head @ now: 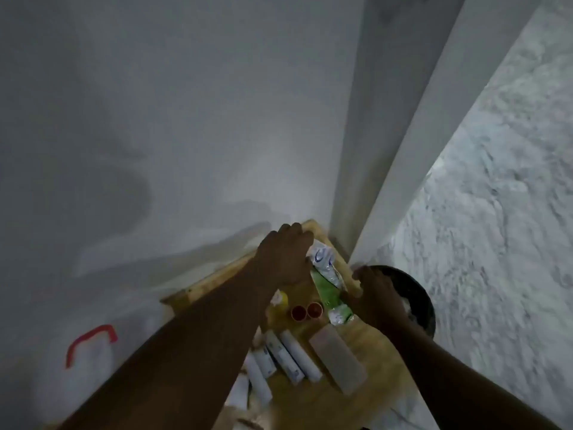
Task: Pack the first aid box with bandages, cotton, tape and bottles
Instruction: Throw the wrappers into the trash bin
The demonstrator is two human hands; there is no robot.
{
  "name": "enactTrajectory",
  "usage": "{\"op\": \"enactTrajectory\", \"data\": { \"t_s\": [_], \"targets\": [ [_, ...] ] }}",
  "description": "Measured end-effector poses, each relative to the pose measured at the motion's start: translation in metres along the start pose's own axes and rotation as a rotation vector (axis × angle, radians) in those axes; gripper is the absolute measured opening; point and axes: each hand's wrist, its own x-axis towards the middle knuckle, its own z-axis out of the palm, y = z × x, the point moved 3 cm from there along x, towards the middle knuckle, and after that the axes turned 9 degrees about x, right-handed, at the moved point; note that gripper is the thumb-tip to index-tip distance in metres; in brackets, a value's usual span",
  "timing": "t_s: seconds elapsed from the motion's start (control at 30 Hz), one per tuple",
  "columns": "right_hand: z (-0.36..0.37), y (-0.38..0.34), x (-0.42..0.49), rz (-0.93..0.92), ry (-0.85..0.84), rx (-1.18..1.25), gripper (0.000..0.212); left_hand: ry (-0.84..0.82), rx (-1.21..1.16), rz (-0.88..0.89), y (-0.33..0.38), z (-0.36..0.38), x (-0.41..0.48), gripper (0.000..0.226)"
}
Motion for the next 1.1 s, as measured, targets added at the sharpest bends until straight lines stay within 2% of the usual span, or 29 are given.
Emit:
{"op": "enactTrajectory", "data": {
  "t_s": [0.1,0.23,0.33,0.5,0.63,0.97,1.1],
  "targets": [
    [0.020,0.016,0.010,0.048,0.023,-0.082,0.087,-0.154,0.021,-0.063,-0.001,0.022,0.039,0.048],
    [0.035,0.035,0.024,0.133,0.002,0.052,0.096,-0.332,0.129,-0.066,-0.002,0.057,0.066,0.059],
    [0.039,0.045,0.034,0.134,-0.058,0.144,0.086,-0.377,0.239,-0.041,-0.001,0.066,0.076,0.065],
    [0.023,0.043,0.036,0.085,-0.105,0.239,0.051,-0.304,0.346,-0.007,0.002,0.054,0.090,0.049],
    [0.015,0.040,0.034,0.054,-0.099,0.218,0.048,-0.310,0.344,-0.007,0.006,0.061,0.086,0.050],
    [0.007,0.045,0.029,0.089,-0.036,0.261,0.035,-0.150,0.409,-0.001,0.011,0.068,0.080,0.040],
    [-0.008,0.051,0.027,0.150,0.076,0.347,0.015,-0.154,0.422,0.007,0.010,0.066,0.087,0.036]
  ]
}}
